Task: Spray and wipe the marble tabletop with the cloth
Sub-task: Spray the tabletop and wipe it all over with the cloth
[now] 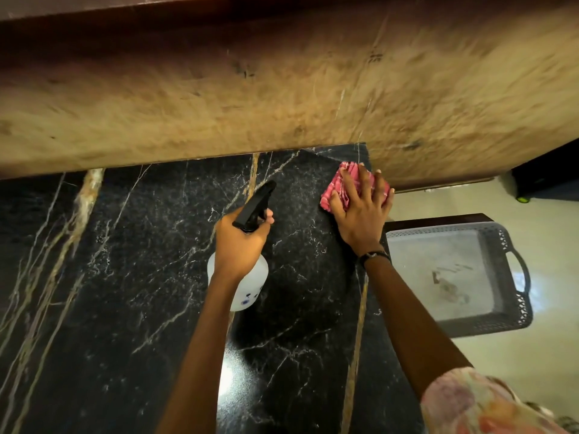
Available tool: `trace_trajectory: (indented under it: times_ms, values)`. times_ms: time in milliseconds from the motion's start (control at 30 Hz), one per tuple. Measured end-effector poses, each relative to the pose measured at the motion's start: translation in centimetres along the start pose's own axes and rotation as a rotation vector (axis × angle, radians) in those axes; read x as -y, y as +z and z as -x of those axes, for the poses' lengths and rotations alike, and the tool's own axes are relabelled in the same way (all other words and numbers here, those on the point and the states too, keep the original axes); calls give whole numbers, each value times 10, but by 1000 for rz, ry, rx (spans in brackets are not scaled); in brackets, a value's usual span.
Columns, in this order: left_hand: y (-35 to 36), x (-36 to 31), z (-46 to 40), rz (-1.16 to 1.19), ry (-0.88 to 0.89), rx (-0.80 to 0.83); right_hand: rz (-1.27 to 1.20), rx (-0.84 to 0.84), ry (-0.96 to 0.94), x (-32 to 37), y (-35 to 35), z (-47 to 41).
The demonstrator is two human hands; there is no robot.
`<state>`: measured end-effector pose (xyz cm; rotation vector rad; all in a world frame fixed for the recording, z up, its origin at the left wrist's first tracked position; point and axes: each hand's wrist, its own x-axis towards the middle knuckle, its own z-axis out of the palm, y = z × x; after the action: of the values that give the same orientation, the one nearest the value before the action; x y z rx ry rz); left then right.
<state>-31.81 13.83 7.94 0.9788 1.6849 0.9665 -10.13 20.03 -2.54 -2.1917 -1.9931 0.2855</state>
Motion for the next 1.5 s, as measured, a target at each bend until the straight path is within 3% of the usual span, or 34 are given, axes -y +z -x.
trace_trajectory:
  times_ms: [400,567,700,867,1000,1267,1367,1500]
  values:
    - [2,7,2,54,101,19,-56,38,116,13,-11,-93]
    - [-2,11,1,103,85,29,98,84,158,35,-3,-101]
    - [-4,9,2,76,118,36,119,92,1,64,7,-98]
    - [-4,9,2,71,95,38,172,172,-335,126,29,-71]
    - [-5,10,3,99,93,5,48,166,-441,121,24,-67]
    - [-7,14,-1,95,100,-4,70,63,-104,21,6,-85]
    - [-7,12,0,106,109,4,14,52,53,14,-1,-84]
    - [-9,13,3,90,148,22,13,56,122,19,1,-65]
